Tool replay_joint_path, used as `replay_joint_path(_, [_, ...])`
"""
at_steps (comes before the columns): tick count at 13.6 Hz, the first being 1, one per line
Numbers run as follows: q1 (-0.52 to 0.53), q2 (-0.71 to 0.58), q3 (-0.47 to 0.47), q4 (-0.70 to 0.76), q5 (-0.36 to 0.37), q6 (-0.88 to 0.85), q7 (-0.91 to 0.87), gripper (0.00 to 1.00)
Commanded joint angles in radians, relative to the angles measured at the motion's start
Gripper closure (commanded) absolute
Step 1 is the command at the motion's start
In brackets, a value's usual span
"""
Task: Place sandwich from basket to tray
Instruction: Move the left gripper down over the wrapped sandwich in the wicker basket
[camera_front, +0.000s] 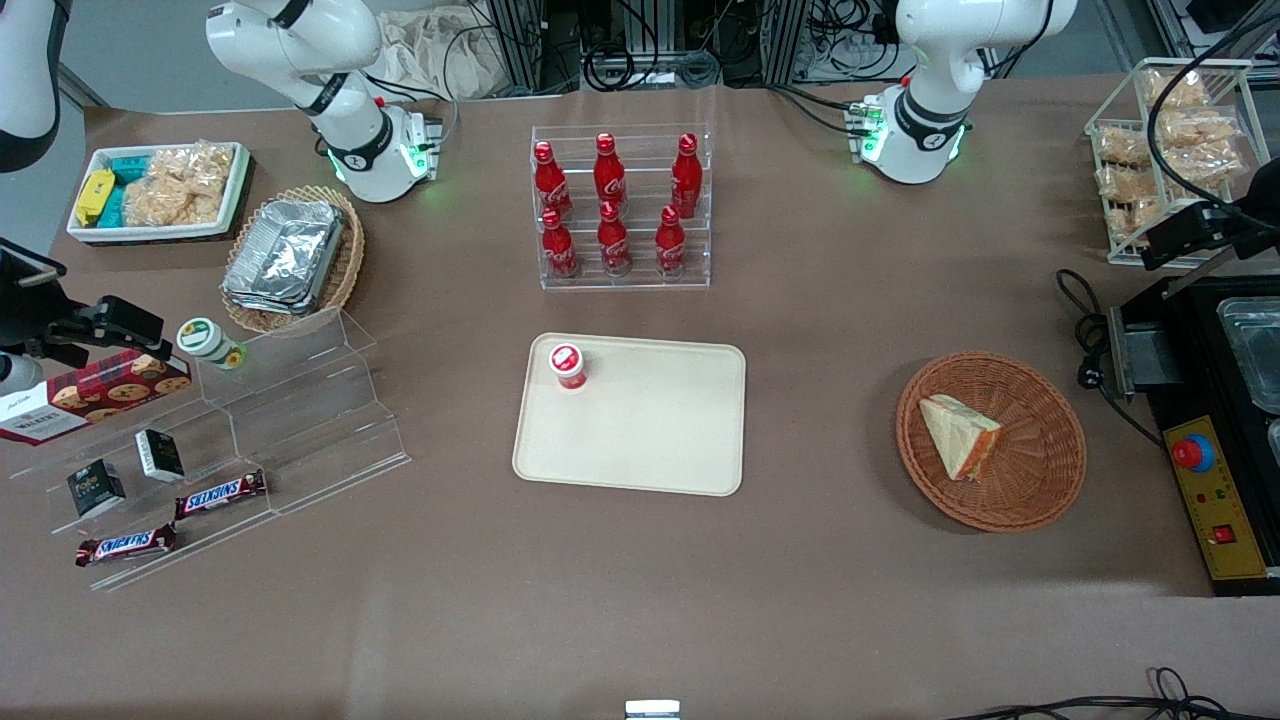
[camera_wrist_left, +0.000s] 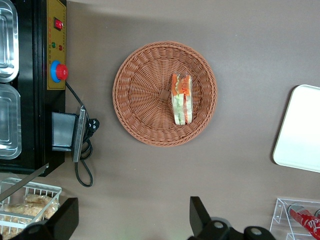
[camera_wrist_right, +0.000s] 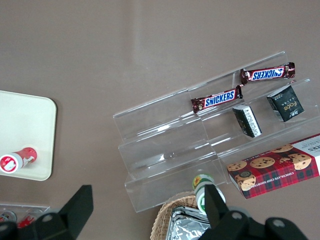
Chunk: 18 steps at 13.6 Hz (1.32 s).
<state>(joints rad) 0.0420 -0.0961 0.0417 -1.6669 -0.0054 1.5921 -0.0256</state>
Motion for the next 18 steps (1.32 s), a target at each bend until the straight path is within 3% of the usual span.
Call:
replay_joint_path(1, [-0.004, 0.0, 0.006, 0.015, 0.008, -0.024, 0.003, 0.0])
replay_joint_path(5, [-0.001, 0.006, 0.007, 0.021, 0.008, -0.02, 0.019, 0.0])
replay_joint_path(7, [0.004, 0.013, 0.01, 0.012, -0.025, -0.024, 0.013, 0.0])
replay_joint_path(11, [-0.002, 0.149, 0.006, 0.006, -0.031, -0.021, -0.065, 0.0])
replay_joint_path(18, [-0.059, 0.424, -0.002, -0.043, -0.067, 0.329, -0.167, 0.0])
